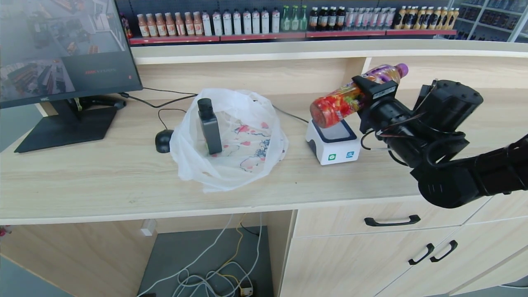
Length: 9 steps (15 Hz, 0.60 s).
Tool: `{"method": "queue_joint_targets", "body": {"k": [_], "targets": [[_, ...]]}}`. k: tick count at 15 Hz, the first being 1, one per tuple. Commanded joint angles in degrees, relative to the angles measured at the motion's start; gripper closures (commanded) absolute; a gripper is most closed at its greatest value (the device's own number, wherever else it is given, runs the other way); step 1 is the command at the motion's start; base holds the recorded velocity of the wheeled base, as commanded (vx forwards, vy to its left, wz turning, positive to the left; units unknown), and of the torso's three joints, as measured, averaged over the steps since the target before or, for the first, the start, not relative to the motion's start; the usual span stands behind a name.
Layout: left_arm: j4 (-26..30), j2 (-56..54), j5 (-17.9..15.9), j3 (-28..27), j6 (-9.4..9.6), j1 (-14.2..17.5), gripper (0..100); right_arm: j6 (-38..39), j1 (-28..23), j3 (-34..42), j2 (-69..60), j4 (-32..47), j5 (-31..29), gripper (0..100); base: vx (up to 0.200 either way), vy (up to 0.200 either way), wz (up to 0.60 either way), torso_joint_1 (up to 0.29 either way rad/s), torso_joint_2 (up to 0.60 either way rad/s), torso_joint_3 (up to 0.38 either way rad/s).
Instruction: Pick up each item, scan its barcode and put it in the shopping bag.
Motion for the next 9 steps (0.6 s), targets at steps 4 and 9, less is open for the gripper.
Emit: {"method": "queue_joint_targets", "body": {"k": [4,9], "targets": [[0.0,0.1,0.0,0.0,0.0,0.0,0,-9.6,2.3,1.2,-5.6,-0.2,-0.4,100,0.0,0.0,0.0,0.0,0.0,0.0],[0.0,0.1,0.0,0.0,0.0,0.0,0,-35.4,8.4,4.9,-8.6,-1.8,-0.9,100,0.0,0.0,0.0,0.0,0.0,0.0]]}}
